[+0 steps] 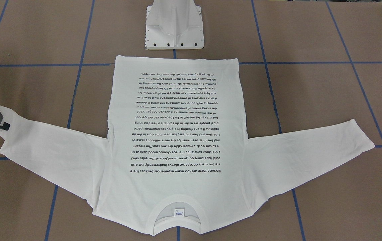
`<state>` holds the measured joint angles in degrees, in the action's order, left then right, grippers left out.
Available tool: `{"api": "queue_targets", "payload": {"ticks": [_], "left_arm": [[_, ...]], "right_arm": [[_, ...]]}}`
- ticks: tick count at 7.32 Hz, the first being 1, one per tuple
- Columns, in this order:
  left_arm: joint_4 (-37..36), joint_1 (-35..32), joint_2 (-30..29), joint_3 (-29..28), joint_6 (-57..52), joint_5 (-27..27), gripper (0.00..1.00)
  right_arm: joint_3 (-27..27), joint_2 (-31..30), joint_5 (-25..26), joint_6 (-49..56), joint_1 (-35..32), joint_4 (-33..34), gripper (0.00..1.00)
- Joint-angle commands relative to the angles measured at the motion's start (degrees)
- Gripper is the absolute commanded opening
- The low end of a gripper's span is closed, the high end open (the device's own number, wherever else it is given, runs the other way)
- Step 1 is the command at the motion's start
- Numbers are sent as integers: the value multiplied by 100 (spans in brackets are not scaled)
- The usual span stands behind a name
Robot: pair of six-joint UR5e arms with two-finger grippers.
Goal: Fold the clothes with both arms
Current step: 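Reach the right gripper across to the shirt's collar near the left sleeve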
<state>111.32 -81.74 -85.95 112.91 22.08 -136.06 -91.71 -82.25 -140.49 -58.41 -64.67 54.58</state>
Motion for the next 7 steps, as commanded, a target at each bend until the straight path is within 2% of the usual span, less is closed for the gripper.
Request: {"api": "queue_targets", "payload": {"ticks": [1, 2, 3, 4, 5, 6, 7], "left_arm": [[125, 0, 0, -14, -10, 0, 100], [292, 0, 0, -84, -11, 9, 100], [346, 0, 43, -102, -19, 18, 100], [459, 0, 113, -102, -19, 18, 100], [478, 9, 105, -172, -11, 18, 100], [591, 0, 105, -268, -19, 26, 100], [723, 0, 122, -269, -2, 26, 100]], "right_arm": [[-199, 1353, 544, -2112, 959, 61, 0], [-103, 1943, 1419, -2861, 1530, 113, 0], [3, 2541, 1985, -3260, 1719, 392, 0], [334, 3434, 2243, -3516, 1799, 926, 0], [999, 4374, 2497, -3589, 1947, 1105, 0], [1589, 4923, 3100, -3589, 2375, 1072, 0], [1829, 5216, 3637, -3589, 2701, 1072, 0]]}}
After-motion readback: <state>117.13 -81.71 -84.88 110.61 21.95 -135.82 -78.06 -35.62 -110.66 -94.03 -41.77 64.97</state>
